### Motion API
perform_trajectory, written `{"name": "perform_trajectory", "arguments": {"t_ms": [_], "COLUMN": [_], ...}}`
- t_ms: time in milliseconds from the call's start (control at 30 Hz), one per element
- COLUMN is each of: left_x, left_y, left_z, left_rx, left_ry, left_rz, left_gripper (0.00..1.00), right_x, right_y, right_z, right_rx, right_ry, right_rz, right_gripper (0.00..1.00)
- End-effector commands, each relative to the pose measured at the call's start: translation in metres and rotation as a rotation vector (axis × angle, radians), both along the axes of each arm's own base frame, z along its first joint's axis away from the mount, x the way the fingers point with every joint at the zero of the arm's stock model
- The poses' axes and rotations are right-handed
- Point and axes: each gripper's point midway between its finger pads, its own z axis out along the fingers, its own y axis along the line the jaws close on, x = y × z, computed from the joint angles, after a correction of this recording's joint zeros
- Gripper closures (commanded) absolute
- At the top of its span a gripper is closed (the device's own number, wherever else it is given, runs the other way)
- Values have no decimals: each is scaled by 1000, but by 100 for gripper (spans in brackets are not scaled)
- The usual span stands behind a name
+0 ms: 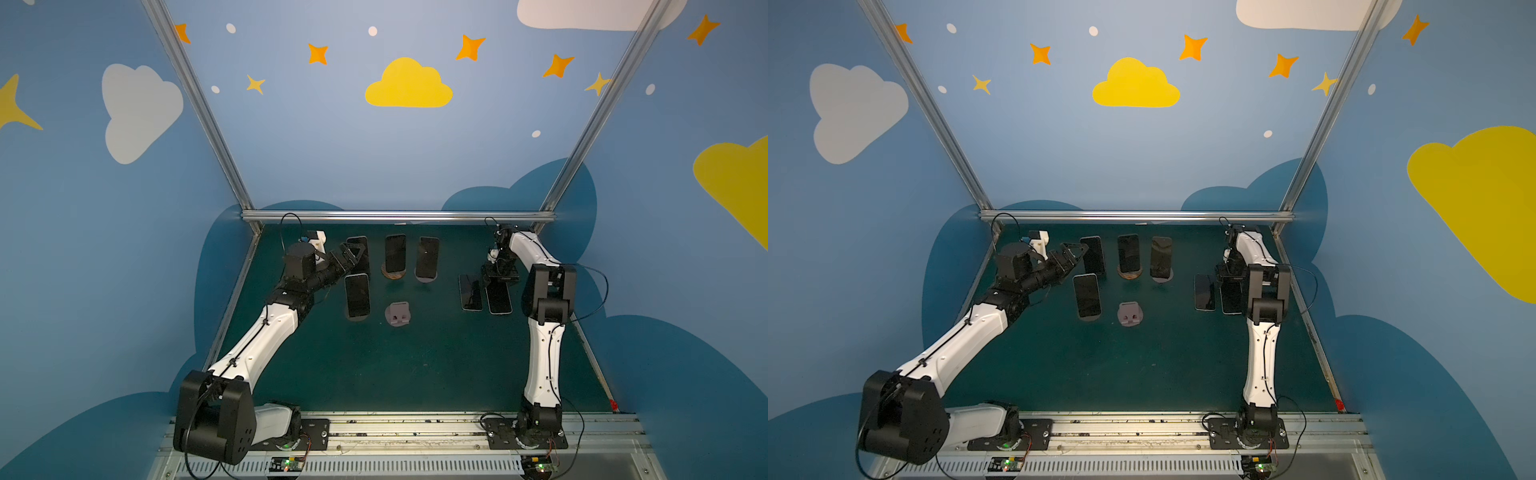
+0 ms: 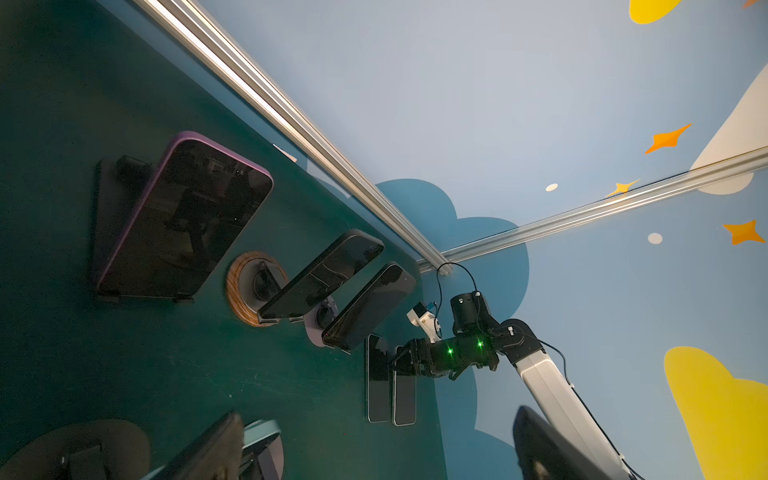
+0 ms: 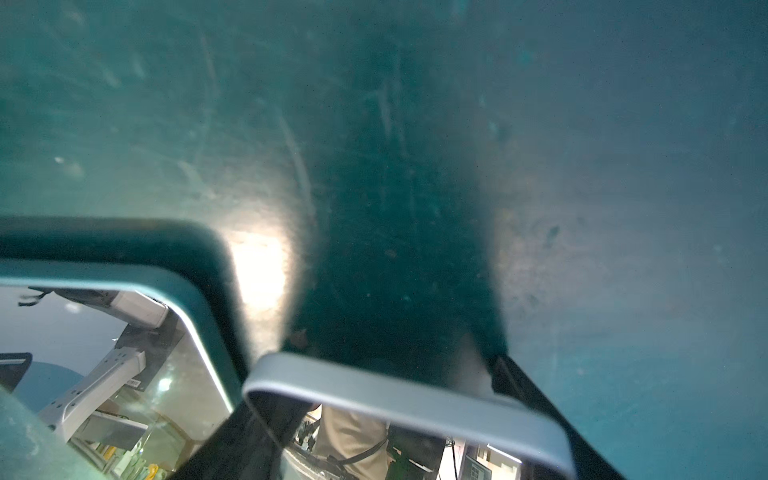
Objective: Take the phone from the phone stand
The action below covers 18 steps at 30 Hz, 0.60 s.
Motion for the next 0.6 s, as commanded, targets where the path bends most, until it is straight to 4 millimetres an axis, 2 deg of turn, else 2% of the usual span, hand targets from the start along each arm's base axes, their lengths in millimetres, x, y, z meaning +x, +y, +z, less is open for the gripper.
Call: {"name": "perform_trajectory", "arguments": {"t_ms": [0, 333, 567], "left_x": [1, -1, -4], "left_y": [0, -2, -1], "left_z": [18, 24, 31], "left_rx": [-14, -18, -8], "left_ry": [-51, -69, -91], "left_rz": [-9, -20, -22], "left_gripper": [0, 0, 0], "right_x": [-6, -5, 2], "right_y": [6, 12, 11], "right_z": [-18, -17, -5], "right_rx": [65, 180, 169], "right_ry": [63, 66, 23], "right_rz": [-21, -64, -75], "right_gripper": [31, 26, 24]}}
